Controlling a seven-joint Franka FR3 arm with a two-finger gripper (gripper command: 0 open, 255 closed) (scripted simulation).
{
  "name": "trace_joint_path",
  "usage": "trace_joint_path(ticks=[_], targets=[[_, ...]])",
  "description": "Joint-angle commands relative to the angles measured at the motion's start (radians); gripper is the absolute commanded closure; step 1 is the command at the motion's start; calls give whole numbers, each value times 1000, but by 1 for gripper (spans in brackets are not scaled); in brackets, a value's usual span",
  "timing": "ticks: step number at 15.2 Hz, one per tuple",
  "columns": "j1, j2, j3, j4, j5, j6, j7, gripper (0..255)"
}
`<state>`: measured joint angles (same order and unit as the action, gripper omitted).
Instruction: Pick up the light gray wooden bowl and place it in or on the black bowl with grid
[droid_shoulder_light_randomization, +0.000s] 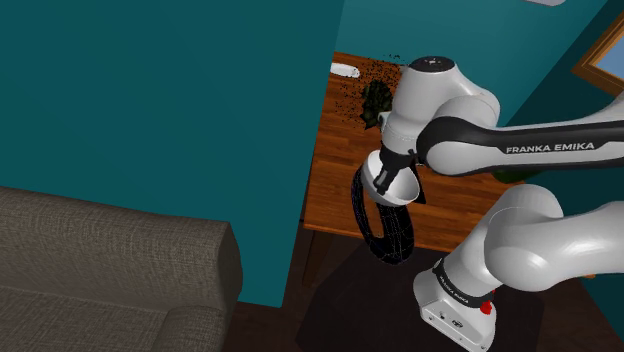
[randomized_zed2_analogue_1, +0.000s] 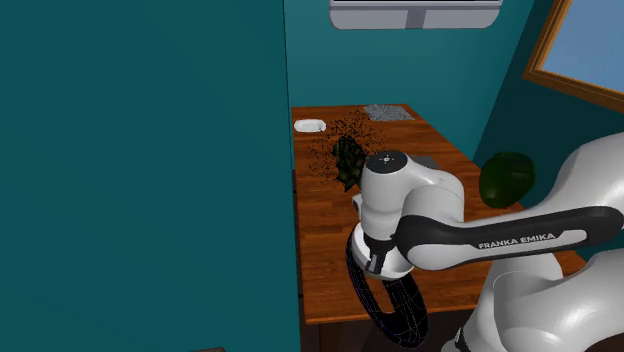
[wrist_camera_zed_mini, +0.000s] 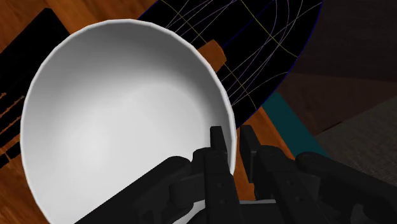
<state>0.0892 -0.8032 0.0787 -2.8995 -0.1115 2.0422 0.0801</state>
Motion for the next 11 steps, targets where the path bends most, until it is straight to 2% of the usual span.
trace_joint_path(ticks=[1, 5, 11], targets=[[0, 16, 3, -20, -1, 38, 7, 255], [-4, 56, 7, -56, -6, 112, 18, 255], [-4, 59, 7, -58, -6, 117, 19, 255]])
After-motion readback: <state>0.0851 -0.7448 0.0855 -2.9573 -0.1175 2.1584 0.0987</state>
